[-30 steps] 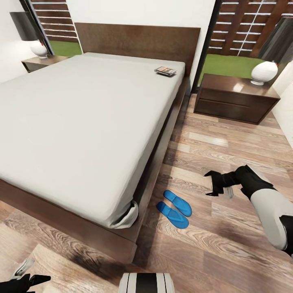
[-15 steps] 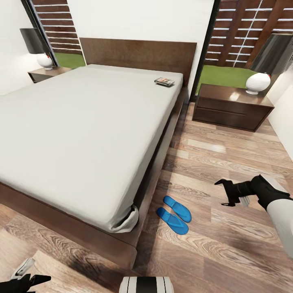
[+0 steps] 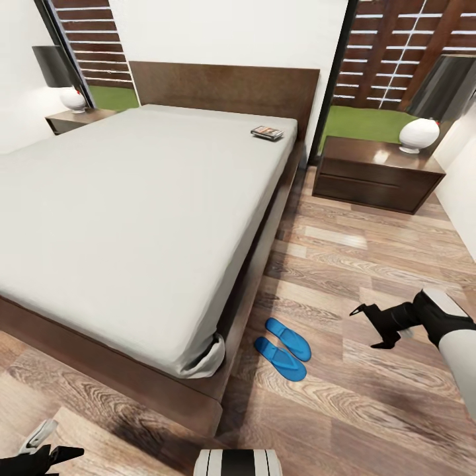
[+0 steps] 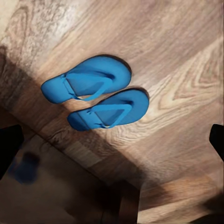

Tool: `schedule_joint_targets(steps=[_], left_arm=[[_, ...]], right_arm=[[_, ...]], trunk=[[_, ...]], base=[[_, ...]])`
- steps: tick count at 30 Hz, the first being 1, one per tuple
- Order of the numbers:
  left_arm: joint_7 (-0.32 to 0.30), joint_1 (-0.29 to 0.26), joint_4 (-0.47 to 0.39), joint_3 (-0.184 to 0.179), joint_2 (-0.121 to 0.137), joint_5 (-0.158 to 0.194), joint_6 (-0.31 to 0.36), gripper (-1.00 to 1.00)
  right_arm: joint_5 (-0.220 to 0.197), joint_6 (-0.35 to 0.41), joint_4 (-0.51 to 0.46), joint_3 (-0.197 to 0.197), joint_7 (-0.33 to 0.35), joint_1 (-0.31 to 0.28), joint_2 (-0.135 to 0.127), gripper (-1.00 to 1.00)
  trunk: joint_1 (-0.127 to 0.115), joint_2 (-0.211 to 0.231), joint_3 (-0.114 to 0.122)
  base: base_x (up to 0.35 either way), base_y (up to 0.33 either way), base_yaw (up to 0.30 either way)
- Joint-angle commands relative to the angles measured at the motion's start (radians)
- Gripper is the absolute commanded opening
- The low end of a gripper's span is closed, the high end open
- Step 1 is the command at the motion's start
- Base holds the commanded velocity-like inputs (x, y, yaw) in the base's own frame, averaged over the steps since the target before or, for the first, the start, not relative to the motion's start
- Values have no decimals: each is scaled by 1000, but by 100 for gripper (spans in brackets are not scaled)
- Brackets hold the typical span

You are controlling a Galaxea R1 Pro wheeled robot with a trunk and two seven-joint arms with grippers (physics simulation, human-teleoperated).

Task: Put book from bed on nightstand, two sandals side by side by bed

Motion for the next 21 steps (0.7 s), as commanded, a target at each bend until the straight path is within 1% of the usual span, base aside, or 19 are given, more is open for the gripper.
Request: schedule_joint_targets(steps=[1, 6, 8, 9, 17, 20, 21], left_arm=[[-6, -1, -1, 8, -1, -10, 9, 100], [-6, -1, -1, 8, -5, -10, 9, 100], [-6, -1, -1, 8, -6, -9, 9, 100], [-6, -1, -1, 8, -6, -9, 9, 100], [-6, -1, -2, 8, -6, -10, 9, 100], [-6, -1, -2, 9, -6, -10, 9, 100], [-7, -1, -2, 9, -6, -10, 9, 100]], right_arm=[[7, 4, -3, -5, -9, 2, 0, 100], [68, 15, -7, -6, 12, 7, -1, 100], [85, 26, -5, -6, 32, 8, -2, 100], [97, 42, -2, -6, 58, 9, -5, 100], [117, 90, 2, -5, 182, 30, -35, 100], [122, 103, 1, -5, 213, 40, -44, 100], [130, 108, 1, -5, 227, 49, -49, 100]], trunk=[[0, 0, -1], [0, 0, -1], [0, 0, -1], [0, 0, -1], [0, 0, -1], [-2, 0, 11], [-2, 1, 15]], base=[[0, 0, 0], [0, 0, 0], [0, 0, 0], [0, 0, 0], [0, 0, 0], [0, 0, 0], [0, 0, 0]])
